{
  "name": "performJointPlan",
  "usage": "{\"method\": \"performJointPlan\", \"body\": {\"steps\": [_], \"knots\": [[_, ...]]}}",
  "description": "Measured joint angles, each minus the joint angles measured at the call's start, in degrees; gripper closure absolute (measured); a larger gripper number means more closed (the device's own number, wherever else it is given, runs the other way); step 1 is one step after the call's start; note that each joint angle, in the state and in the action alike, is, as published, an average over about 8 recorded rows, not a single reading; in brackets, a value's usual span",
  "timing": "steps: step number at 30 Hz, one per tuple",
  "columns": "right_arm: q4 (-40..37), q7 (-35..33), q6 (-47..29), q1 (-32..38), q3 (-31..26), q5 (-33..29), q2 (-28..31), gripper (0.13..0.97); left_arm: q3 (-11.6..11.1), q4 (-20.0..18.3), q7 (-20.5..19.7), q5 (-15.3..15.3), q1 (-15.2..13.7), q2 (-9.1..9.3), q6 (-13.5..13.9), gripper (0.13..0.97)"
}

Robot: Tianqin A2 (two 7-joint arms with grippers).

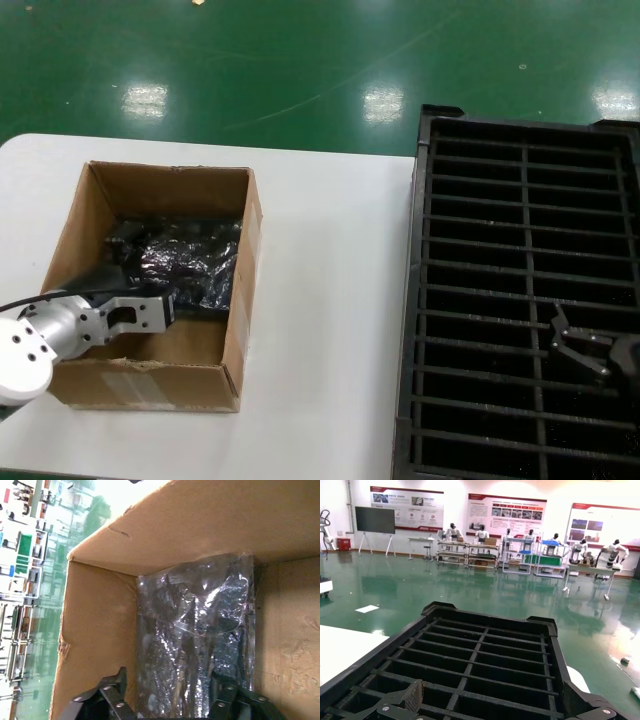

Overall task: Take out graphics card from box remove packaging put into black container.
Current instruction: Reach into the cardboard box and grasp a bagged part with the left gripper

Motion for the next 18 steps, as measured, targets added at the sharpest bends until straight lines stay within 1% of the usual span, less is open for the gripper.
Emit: {"method": "performJointPlan", "body": {"steps": [7, 8, 16, 18], "knots": [[0.0, 0.0, 0.0, 0.0, 0.0, 0.0, 0.0, 0.129, -0.3, -0.6, 1.3, -1.0, 0.8, -0.06, -0.6, 0.626], [0.0, 0.0, 0.0, 0.0, 0.0, 0.0, 0.0, 0.129, -0.4, -0.9, 1.3, -0.9, 1.0, -0.17, -0.6, 0.626], [0.0, 0.0, 0.0, 0.0, 0.0, 0.0, 0.0, 0.129, -1.3, -4.7, -0.9, 0.8, 2.8, -1.42, -0.9, 0.803], [0.0, 0.0, 0.0, 0.0, 0.0, 0.0, 0.0, 0.129, -1.6, -5.9, -1.8, 1.6, 3.3, -1.77, -0.8, 0.803]]}}
